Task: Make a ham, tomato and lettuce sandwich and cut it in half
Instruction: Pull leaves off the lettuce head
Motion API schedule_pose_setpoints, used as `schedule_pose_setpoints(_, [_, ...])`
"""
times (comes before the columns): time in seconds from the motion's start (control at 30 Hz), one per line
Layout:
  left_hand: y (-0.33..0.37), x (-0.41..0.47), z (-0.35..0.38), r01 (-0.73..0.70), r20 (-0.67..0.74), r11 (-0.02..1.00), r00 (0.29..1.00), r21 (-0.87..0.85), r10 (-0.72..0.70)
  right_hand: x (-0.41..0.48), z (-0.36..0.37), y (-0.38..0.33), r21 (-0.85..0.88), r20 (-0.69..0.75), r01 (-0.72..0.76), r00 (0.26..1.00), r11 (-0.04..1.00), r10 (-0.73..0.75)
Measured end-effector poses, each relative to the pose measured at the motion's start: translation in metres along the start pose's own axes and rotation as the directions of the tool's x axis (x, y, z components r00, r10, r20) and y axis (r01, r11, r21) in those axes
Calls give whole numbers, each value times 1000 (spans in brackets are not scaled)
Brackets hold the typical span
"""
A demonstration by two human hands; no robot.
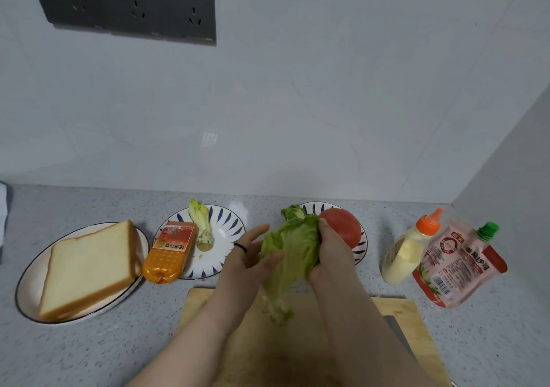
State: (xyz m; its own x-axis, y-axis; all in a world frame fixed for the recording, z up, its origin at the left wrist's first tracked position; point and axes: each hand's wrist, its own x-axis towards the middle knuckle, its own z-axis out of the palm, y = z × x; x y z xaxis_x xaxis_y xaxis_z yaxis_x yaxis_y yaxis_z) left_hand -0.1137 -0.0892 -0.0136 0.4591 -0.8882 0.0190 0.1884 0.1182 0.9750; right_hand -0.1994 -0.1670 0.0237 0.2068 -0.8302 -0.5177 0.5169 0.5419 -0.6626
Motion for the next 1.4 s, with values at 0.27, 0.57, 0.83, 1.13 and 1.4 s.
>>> schedule_pose_setpoints(0.27, [8, 0, 6, -195, -111, 939, 966, 283, 234, -5, -1, -4, 69, -14, -16, 1000, 997, 17])
schedule_pose_setpoints(0.57, [10, 10, 5, -150, -245, 948, 944, 281, 222, -6, -3, 1, -177, 178, 155, 976, 972, -123])
schedule_pose_setpoints(0.83, [20, 12, 9, -174, -199, 932, 949, 317, 245, -31, -12, 42, -590, 464, 453, 868, 669, -178])
schedule_pose_setpoints(1.13, [20, 7, 4, -107, -204, 987, 970, 118, 130, -13, -14, 30, -375, 71, 278, 960, 884, -271])
schedule_pose_setpoints(1.4, [23, 13, -8, 48, -324, 915, 927, -401, -190, 5, -29, 18, -172, -133, 103, 983, 980, -127])
